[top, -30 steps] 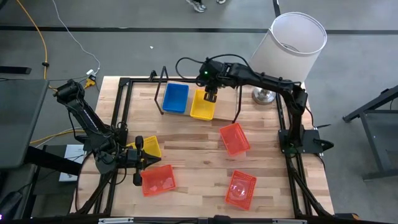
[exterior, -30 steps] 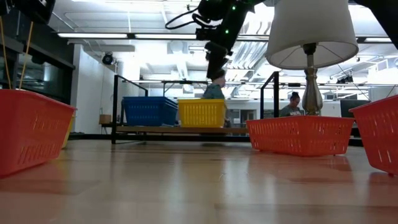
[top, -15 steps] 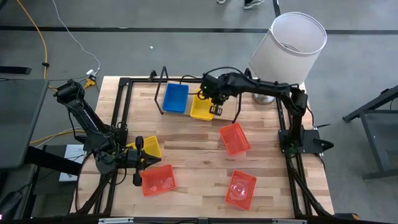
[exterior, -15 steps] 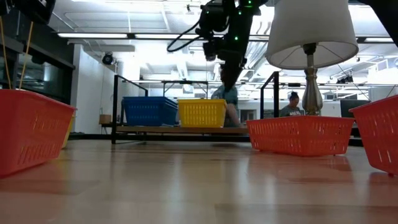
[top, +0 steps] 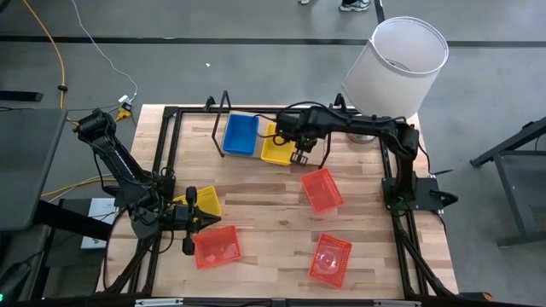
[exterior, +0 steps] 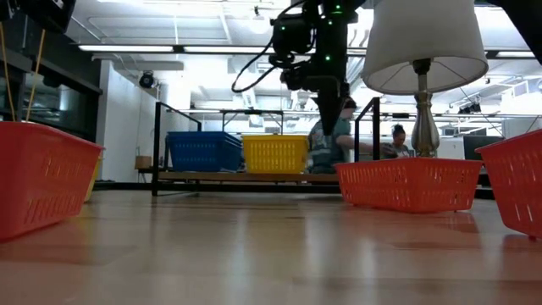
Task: Stack baskets on shelf by color
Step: Stack the right yellow bin on the yellow bin on the shelf
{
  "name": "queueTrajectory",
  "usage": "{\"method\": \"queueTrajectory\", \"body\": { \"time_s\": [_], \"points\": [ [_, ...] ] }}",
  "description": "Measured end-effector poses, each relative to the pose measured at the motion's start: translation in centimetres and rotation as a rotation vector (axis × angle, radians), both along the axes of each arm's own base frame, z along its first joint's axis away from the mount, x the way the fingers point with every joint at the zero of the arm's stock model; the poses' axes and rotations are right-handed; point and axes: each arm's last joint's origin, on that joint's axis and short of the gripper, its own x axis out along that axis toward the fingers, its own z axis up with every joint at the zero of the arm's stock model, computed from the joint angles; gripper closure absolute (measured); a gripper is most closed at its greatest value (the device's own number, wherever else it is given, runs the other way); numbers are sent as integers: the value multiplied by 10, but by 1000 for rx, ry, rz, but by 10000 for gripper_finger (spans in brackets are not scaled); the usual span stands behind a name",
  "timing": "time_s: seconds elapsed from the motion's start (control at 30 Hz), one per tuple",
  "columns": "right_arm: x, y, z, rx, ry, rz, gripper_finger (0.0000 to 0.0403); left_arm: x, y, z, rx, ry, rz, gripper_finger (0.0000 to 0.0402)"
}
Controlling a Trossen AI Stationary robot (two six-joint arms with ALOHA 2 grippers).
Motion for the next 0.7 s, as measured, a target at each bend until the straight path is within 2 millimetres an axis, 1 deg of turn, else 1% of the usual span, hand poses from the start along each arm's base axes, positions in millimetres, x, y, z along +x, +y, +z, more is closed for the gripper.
{"method": "queueTrajectory", "body": {
  "time_s": [0.1,0.27,0.47,0.57,0.7],
  "points": [
    [5,1,-1,-1,-34,-14,401,0,0,0,0,0,0,401],
    [9,1,-7,46,-60,-59,402,0,0,0,0,0,0,402],
    [18,-1,-24,63,-53,-70,403,0,0,0,-1,0,-1,402],
    [19,-2,-28,45,-40,-69,403,0,0,0,-1,0,-1,401],
    [22,-6,-28,5,-60,-73,403,0,0,0,-1,0,-1,401]
  ]
}}
